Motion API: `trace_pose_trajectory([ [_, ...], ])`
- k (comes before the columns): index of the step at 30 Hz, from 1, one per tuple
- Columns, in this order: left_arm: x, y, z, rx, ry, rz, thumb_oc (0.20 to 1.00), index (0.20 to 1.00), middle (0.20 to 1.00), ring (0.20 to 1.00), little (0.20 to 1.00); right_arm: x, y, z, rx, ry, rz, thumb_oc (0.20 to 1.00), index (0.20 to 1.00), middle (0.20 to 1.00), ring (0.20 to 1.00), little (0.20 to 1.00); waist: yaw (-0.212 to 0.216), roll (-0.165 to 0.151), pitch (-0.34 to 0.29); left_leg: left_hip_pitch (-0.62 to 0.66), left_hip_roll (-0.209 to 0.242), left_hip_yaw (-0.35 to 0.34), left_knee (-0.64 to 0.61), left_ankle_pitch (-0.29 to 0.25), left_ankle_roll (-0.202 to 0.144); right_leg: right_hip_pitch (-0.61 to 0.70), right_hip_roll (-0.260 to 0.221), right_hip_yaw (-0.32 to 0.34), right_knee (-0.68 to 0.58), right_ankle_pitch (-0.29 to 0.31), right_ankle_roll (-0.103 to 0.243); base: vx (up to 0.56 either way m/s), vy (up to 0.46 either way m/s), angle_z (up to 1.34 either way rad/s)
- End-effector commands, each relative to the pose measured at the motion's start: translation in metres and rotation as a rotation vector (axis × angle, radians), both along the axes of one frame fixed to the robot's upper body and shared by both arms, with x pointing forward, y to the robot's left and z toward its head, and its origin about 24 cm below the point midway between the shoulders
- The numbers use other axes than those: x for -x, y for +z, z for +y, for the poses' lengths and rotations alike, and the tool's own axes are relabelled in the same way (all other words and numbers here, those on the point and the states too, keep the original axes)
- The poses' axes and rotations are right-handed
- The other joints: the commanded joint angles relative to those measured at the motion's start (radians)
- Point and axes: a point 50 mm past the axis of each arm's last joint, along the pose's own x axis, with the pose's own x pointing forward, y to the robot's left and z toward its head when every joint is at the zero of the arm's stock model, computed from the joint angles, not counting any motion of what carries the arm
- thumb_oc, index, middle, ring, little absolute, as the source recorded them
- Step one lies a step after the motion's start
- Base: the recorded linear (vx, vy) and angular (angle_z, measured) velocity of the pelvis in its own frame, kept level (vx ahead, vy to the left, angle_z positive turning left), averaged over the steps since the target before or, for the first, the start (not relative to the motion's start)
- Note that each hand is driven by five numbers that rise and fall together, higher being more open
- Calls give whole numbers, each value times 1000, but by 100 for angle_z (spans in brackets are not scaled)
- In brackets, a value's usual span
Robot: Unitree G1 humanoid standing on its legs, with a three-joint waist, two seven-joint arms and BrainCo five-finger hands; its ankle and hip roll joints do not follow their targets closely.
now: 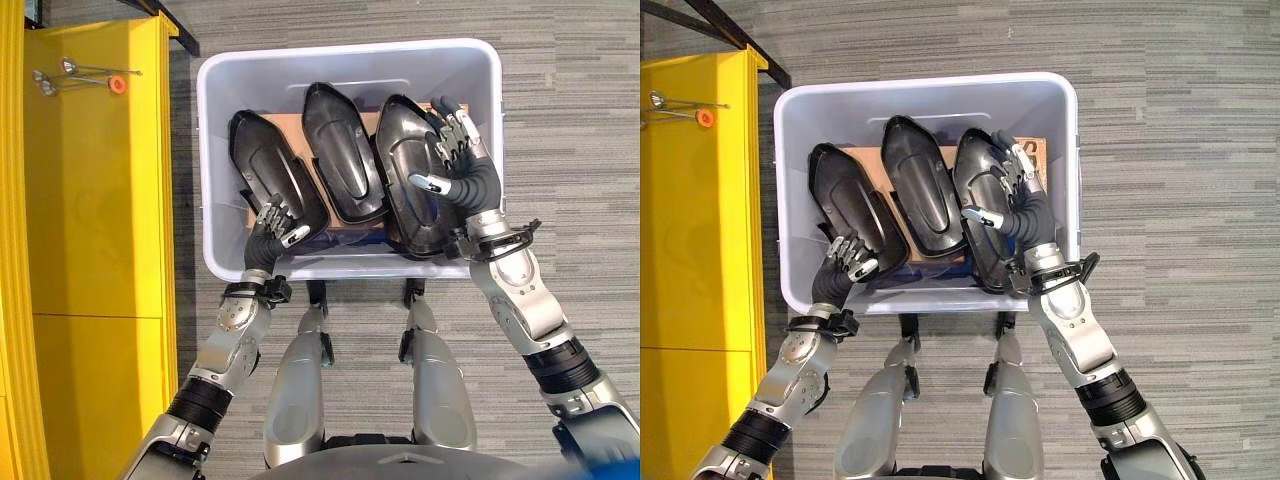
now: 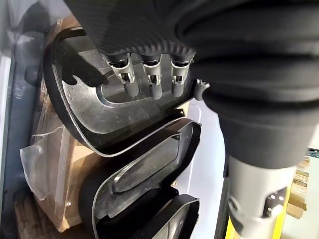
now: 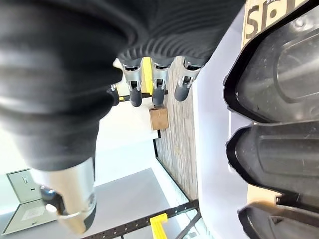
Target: Move parts from the plastic box to the shelf.
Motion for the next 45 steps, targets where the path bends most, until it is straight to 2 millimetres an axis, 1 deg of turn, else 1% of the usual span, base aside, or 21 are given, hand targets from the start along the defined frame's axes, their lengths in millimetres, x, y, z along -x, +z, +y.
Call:
trace_pose_trajectory([
  [1, 10, 14, 7, -32, 17, -93, 1000, 1000, 1000, 1000, 1000, 12, 25, -3, 56, -131, -221, 1000, 1000, 1000, 1000, 1000, 7, -31, -48, -72, 35, -29, 78, 4, -32, 28, -87, 4, 122, -77, 82, 3, -5, -4],
  [2, 9, 17, 7, -36, 24, -109, 1000, 1000, 1000, 1000, 1000, 10, 29, -7, 139, -249, -289, 1000, 1000, 1000, 1000, 1000, 7, -29, -46, -74, 34, -30, 80, 3, -31, 26, -88, 2, 123, -77, 83, 0, -7, -5],
  [5, 9, 19, 5, -46, 30, -121, 1000, 1000, 1000, 1000, 1000, 2, 28, -13, 240, -376, -318, 1000, 1000, 1000, 1000, 1000, 9, -25, -41, -80, 33, -32, 82, 2, -30, 21, -88, 3, 125, -76, 85, 0, -3, -2],
  [6, 9, 19, 5, -46, 30, -122, 1000, 1000, 1000, 1000, 1000, 2, 29, -13, 240, -376, -318, 1000, 1000, 1000, 1000, 1000, 9, -25, -41, -80, 33, -32, 83, 2, -30, 21, -88, 3, 125, -76, 85, 0, 0, 0],
  [7, 9, 20, 4, -50, 27, -129, 1000, 1000, 1000, 1000, 1000, -3, 27, -18, 307, -461, -338, 1000, 1000, 1000, 1000, 1000, 12, -22, -40, -82, 32, -33, 83, 2, -30, 19, -88, 4, 125, -78, 85, 0, 0, 0],
  [10, 8, 22, 4, -54, 26, -137, 1000, 1000, 1000, 1000, 1000, -10, 24, -22, 338, -509, -326, 1000, 1000, 1000, 1000, 1000, 14, -20, -38, -87, 32, -33, 86, 1, -28, 16, -87, 4, 127, -78, 85, -2, 0, -3],
  [11, 8, 22, 3, -55, 30, -141, 1000, 1000, 1000, 1000, 1000, -14, 24, -28, 376, -579, -335, 1000, 1000, 1000, 1000, 1000, 16, -16, -35, -91, 32, -33, 89, 0, -28, 10, -89, 5, 133, -79, 85, -2, 3, -4],
  [14, 8, 22, 3, -58, 26, -142, 1000, 1000, 1000, 1000, 1000, -16, 23, -31, 392, -615, -333, 1000, 1000, 1000, 1000, 1000, 17, -14, -33, -96, 31, -34, 93, -1, -27, 5, -89, 6, 137, -79, 85, 0, 0, 0],
  [19, 7, 23, 2, -58, 19, -146, 1000, 1000, 1000, 1000, 1000, -21, 19, -32, 404, -624, -308, 1000, 1000, 1000, 1000, 1000, 18, -12, -31, -100, 30, -32, 94, 0, -27, 2, -89, 7, 138, -79, 83, 0, 0, 0],
  [23, 7, 20, 0, -47, 15, -133, 1000, 1000, 1000, 1000, 1000, -31, 6, -35, 420, -634, -223, 1000, 1000, 1000, 1000, 1000, 21, -8, -29, -106, 28, -34, 96, -1, -26, -6, -90, 7, 143, -79, 83, 0, 0, 0],
  [25, 7, 20, 0, -48, 15, -132, 1000, 1000, 1000, 1000, 1000, -32, 4, -37, 430, -640, -209, 1000, 1000, 1000, 1000, 1000, 22, -7, -29, -107, 27, -34, 97, -1, -26, -7, -90, 8, 145, -80, 83, 0, 0, 0],
  [26, 8, 18, 1, -43, 16, -124, 1000, 1000, 1000, 1000, 1000, -37, -6, -36, 387, -600, -129, 1000, 1000, 1000, 1000, 1000, 23, -6, -28, -110, 27, -35, 98, -1, -26, -10, -91, 8, 146, -80, 83, 0, 0, 0],
  [27, 8, 18, 1, -43, 16, -125, 1000, 1000, 1000, 1000, 1000, -37, -6, -36, 387, -600, -129, 1000, 1000, 1000, 1000, 1000, 23, -6, -28, -110, 27, -35, 98, -1, -26, -11, -91, 8, 146, -80, 83, 0, 0, 0],
  [31, 8, 14, 2, -35, 11, -100, 1000, 1000, 1000, 1000, 1000, -41, -23, -31, 267, -479, 19, 1000, 1000, 1000, 1000, 1000, 27, -4, -23, -114, 26, -33, 101, 0, -27, -13, -90, 6, 147, -78, 81, 0, 0, 0],
  [34, 8, 13, 3, -34, 10, -95, 1000, 1000, 1000, 1000, 1000, -43, -28, -28, 266, -448, 52, 1000, 1000, 1000, 1000, 1000, 29, -3, -22, -117, 25, -35, 103, 0, -27, -15, -90, 6, 149, -79, 80, 28, -8, 0],
  [35, 9, 12, 3, -33, 9, -90, 1000, 1000, 1000, 1000, 1000, -43, -33, -29, 258, -439, 82, 1000, 1000, 1000, 1000, 1000, 31, -3, -26, -106, 25, -42, 102, -24, -35, -6, -86, 9, 151, -99, 86, 0, 0, 0],
  [36, 9, 13, 3, -33, 9, -92, 1000, 1000, 1000, 1000, 1000, -44, -33, -29, 257, -439, 80, 1000, 1000, 1000, 1000, 1000, 30, -4, -21, -118, 24, -35, 104, 0, -27, -16, -89, 5, 151, -80, 79, 0, 0, 0],
  [37, 9, 12, 3, -32, 8, -91, 1000, 1000, 1000, 1000, 1000, -44, -35, -30, 262, -442, 93, 1000, 1000, 1000, 1000, 1000, 30, -3, -20, -119, 24, -35, 105, 0, -26, -17, -90, 4, 152, -80, 78, 0, 0, 0],
  [38, 9, 12, 3, -31, 10, -88, 1000, 1000, 1000, 1000, 1000, -45, -41, -30, 247, -435, 125, 1000, 1000, 1000, 1000, 1000, 33, 0, -24, -108, 25, -43, 104, -25, -35, -6, -86, 6, 154, -100, 85, 85, -11, 2],
  [40, 9, 11, 3, -28, 8, -82, 1000, 1000, 1000, 1000, 1000, -47, -51, -32, 186, -414, 196, 1000, 1000, 1000, 1000, 1000, 34, 0, -20, -110, 25, -43, 106, -25, -35, -8, -87, 5, 156, -101, 85, 40, -7, 1],
  [45, 9, 9, 4, -26, 12, -75, 1000, 1000, 1000, 1000, 1000, -48, -60, -33, 152, -411, 249, 1000, 1000, 1000, 1000, 1000, 34, 0, -18, -115, 24, -43, 110, -26, -35, -9, -87, 5, 156, -101, 84, 0, 0, 0],
])
